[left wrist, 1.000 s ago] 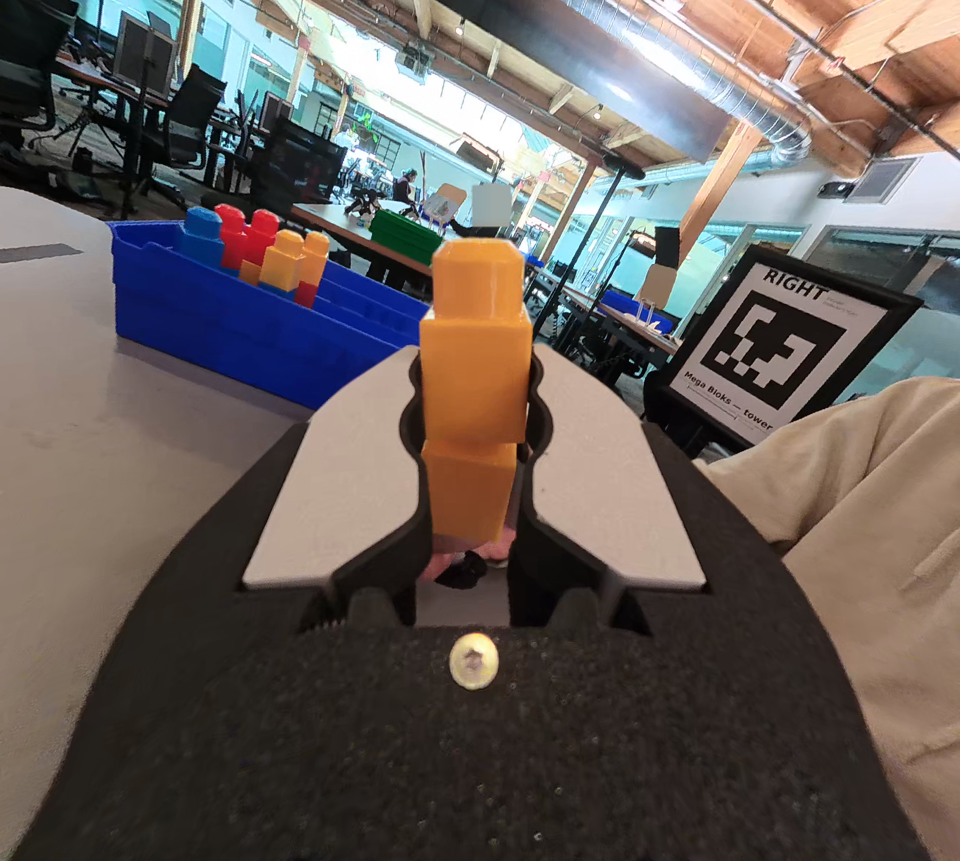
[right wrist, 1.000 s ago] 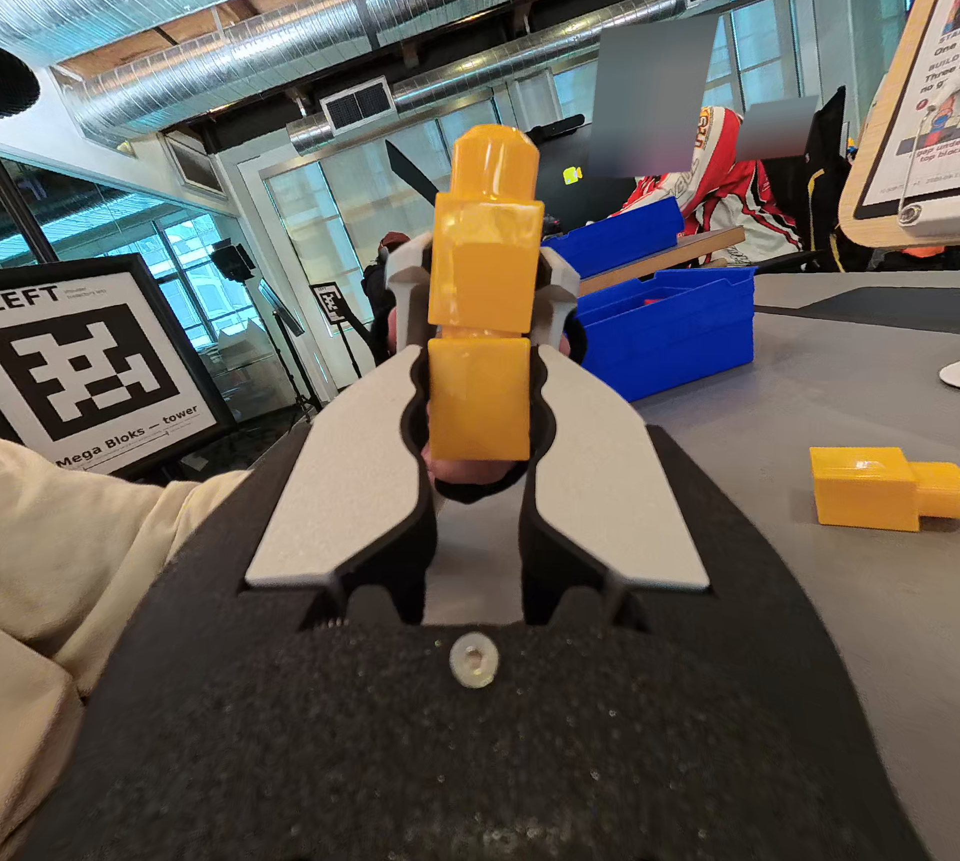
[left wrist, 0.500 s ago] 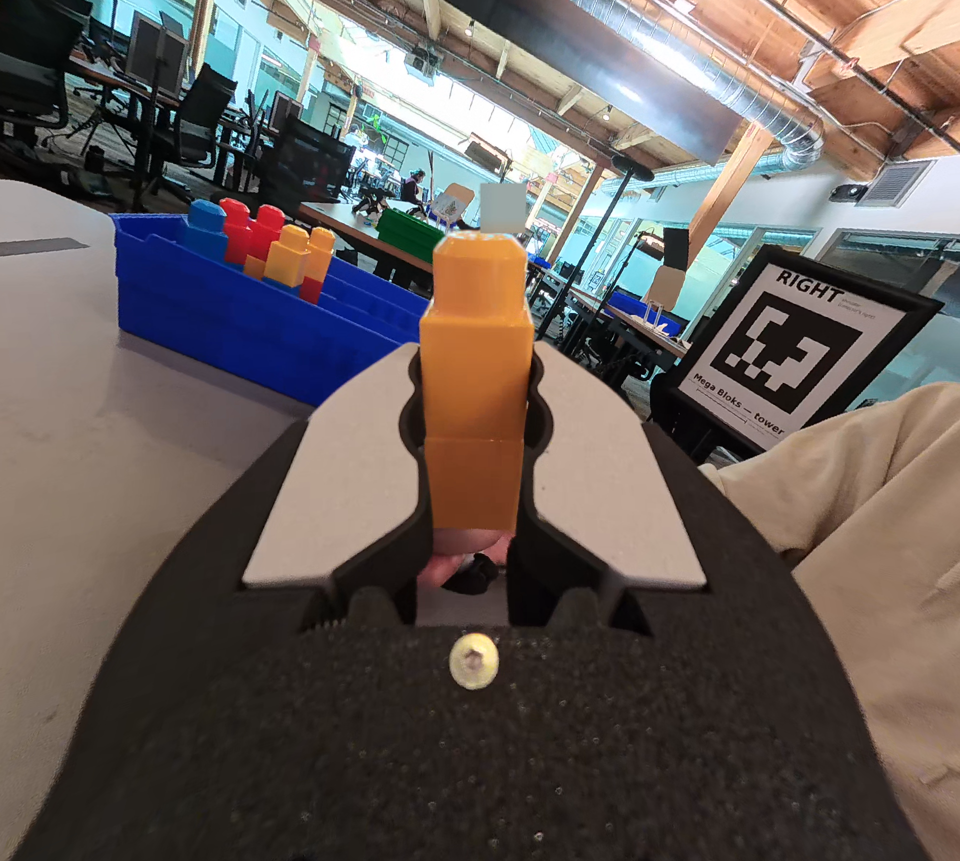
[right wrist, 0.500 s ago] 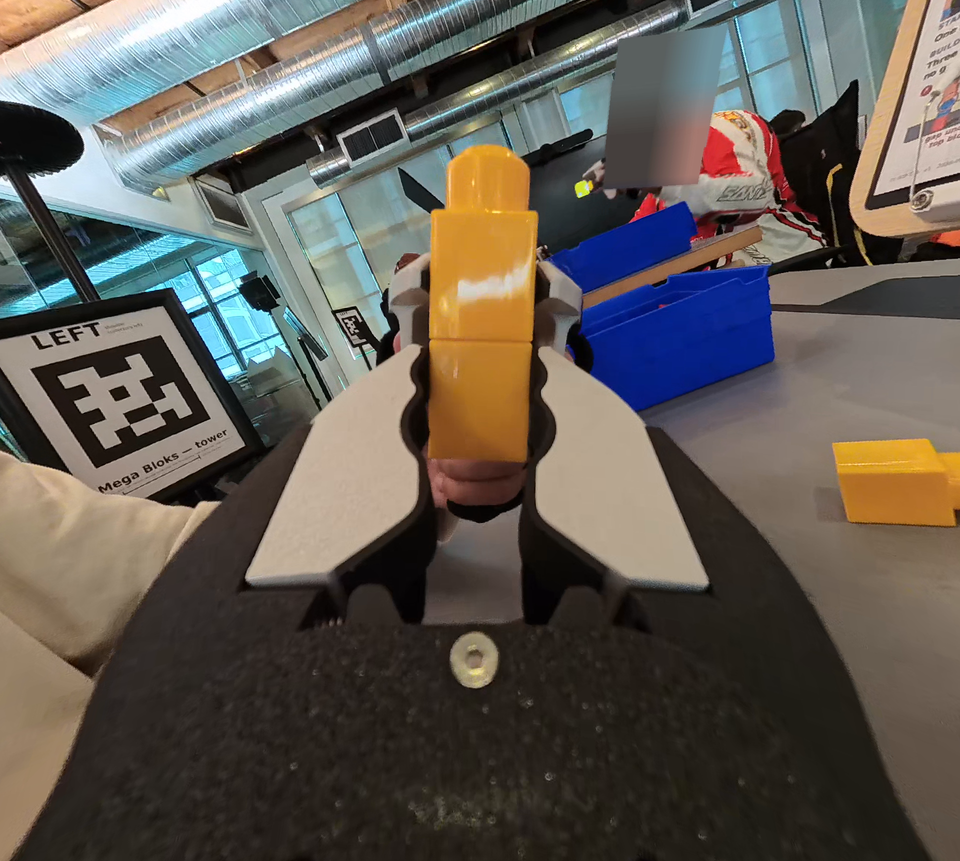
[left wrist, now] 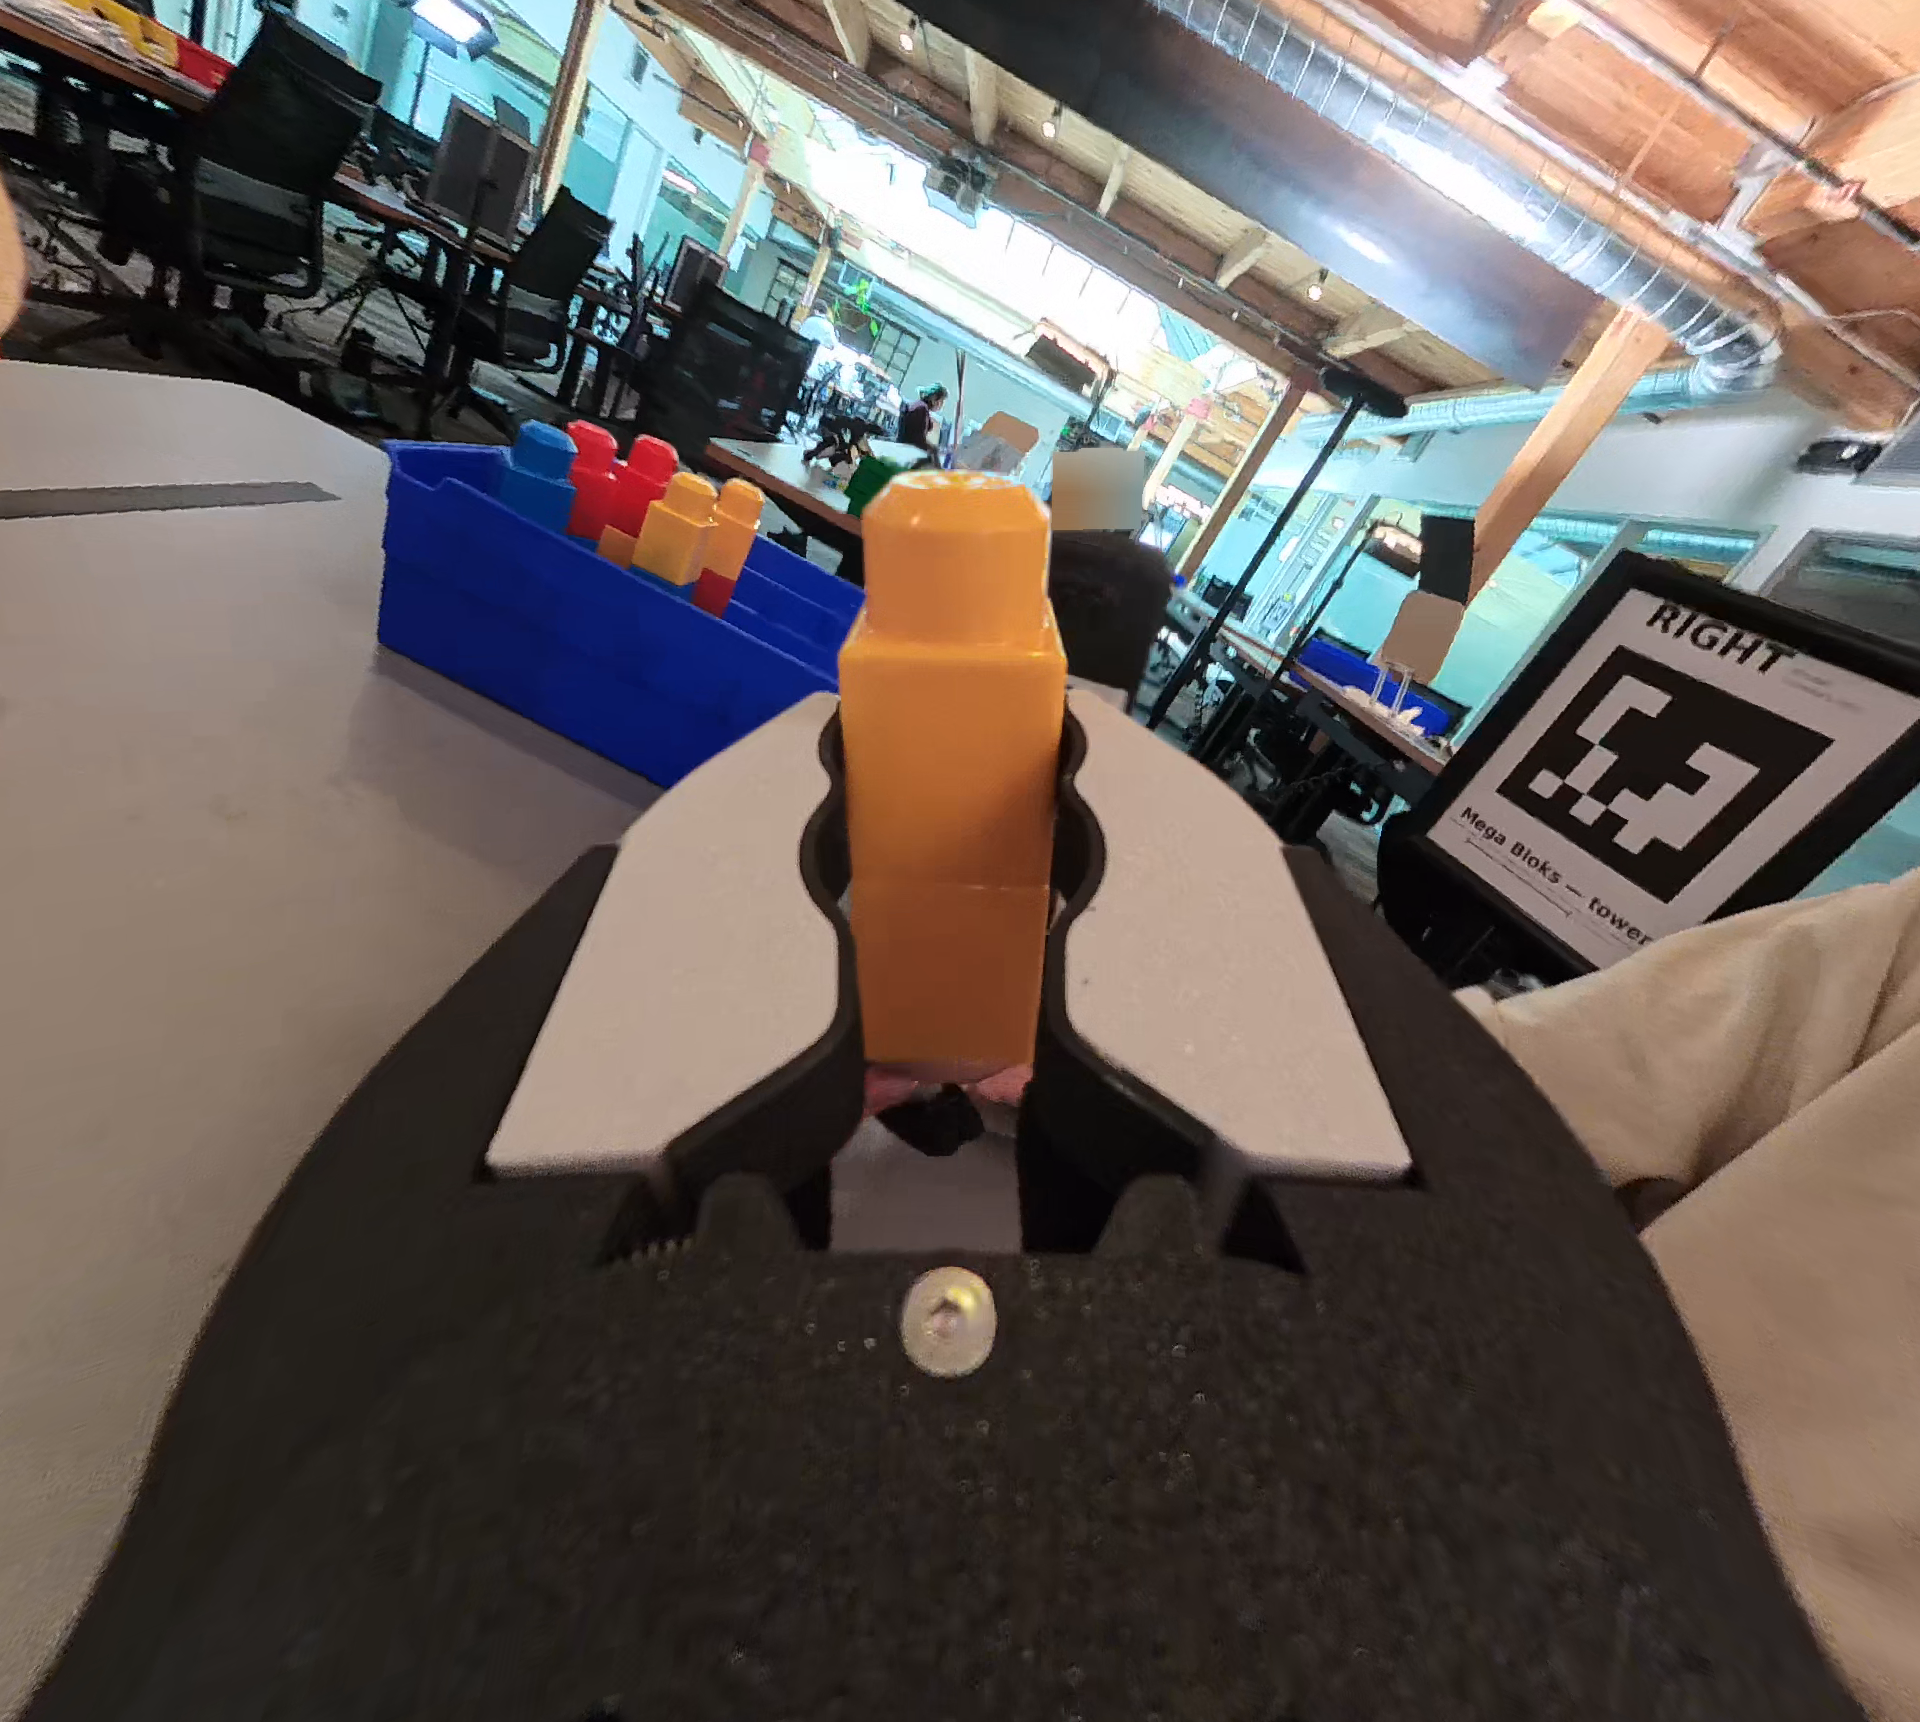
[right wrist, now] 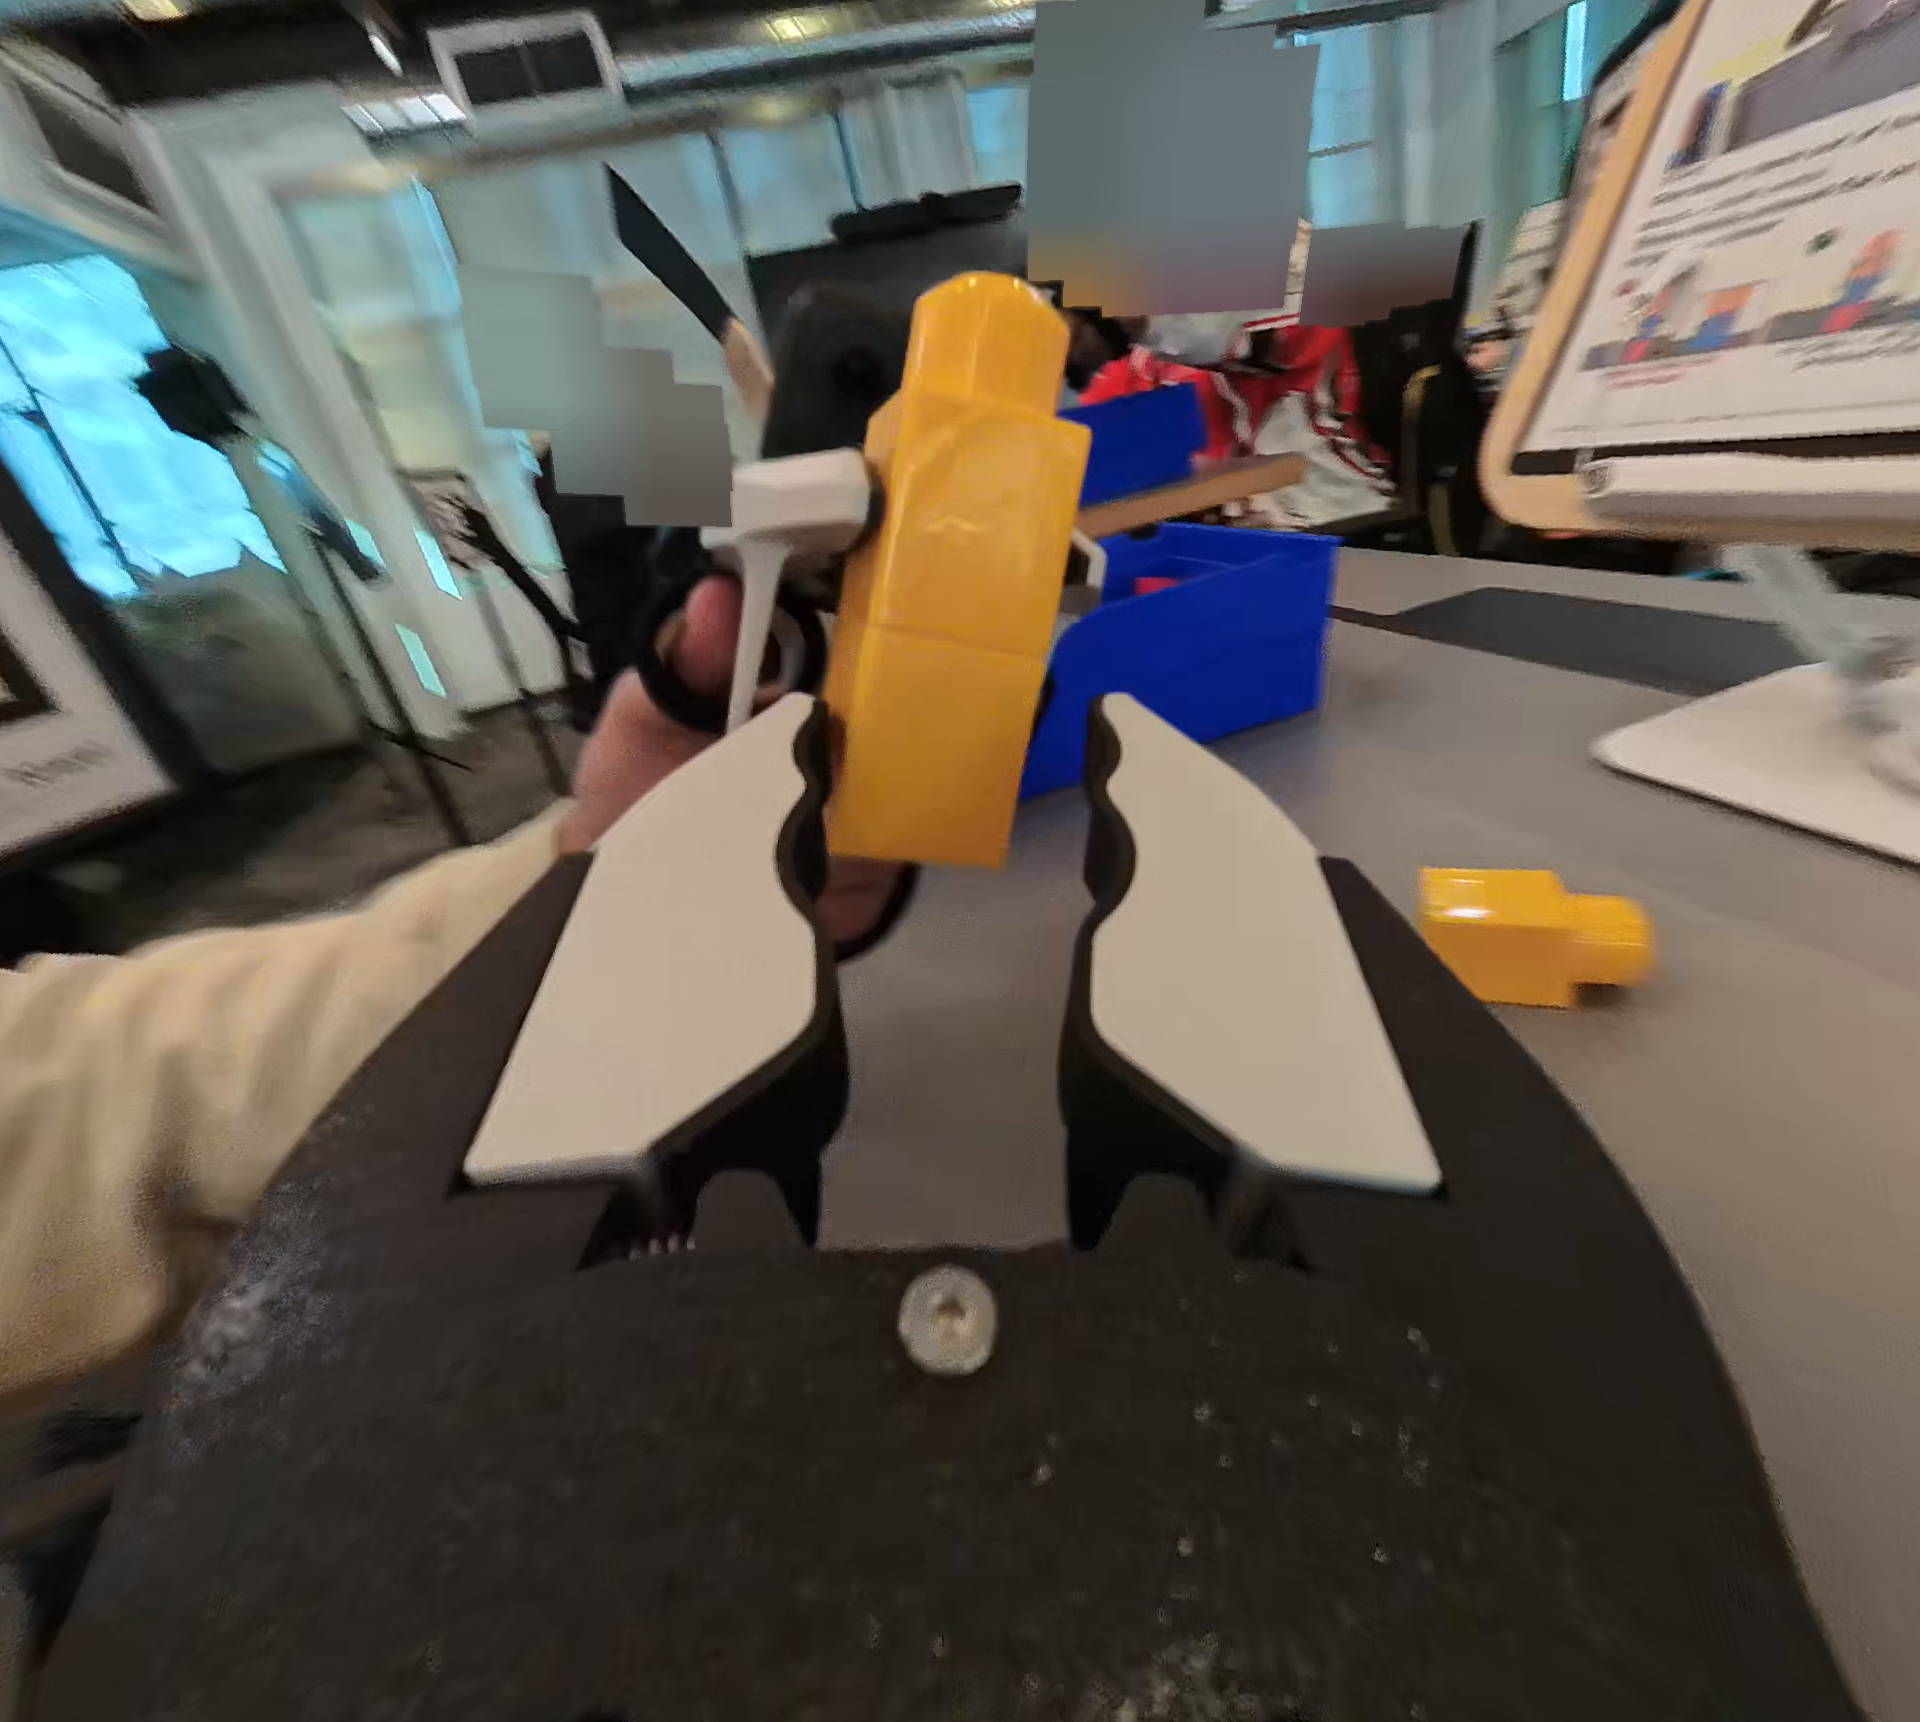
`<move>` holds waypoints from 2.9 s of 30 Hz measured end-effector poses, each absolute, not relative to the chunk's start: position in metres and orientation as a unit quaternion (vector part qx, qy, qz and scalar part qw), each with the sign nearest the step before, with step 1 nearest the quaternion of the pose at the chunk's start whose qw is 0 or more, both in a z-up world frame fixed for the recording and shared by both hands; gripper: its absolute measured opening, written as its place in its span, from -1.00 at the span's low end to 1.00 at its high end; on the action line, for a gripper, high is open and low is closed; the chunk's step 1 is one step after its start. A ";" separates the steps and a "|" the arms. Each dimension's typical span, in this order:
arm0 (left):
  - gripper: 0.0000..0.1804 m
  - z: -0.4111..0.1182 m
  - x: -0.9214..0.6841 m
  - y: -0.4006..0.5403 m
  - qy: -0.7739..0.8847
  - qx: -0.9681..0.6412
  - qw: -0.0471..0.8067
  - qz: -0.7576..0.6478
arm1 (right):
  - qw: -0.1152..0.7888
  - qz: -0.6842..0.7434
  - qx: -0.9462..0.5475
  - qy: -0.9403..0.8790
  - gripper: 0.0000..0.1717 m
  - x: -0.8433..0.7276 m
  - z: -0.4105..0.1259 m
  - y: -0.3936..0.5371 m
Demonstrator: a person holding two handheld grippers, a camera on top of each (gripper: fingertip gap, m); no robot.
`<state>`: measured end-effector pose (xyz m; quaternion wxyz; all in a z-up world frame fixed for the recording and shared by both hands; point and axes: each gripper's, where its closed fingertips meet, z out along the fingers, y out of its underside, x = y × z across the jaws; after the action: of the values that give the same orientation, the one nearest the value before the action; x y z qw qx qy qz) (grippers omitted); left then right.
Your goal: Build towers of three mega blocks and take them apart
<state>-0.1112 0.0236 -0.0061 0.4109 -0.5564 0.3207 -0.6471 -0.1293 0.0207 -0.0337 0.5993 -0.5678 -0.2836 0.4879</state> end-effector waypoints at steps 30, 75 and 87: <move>-0.60 -0.017 -0.107 0.010 0.382 -0.543 0.391 -0.637 | 0.515 0.526 -0.590 -0.331 -0.58 -0.137 -0.055 0.004; -0.60 0.012 -0.129 0.107 0.320 -0.647 0.335 -0.606 | 0.545 0.502 -0.611 -0.280 -0.57 -0.090 -0.063 0.020; -0.60 0.043 -0.108 0.044 0.317 -0.509 0.388 -0.700 | 0.526 0.531 -0.585 -0.315 -0.57 -0.115 -0.059 0.000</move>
<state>-0.1076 0.0435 0.0429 0.3883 -0.5088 0.3165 -0.7001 -0.1151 0.0000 -0.0591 0.5255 -0.5853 -0.3145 0.5313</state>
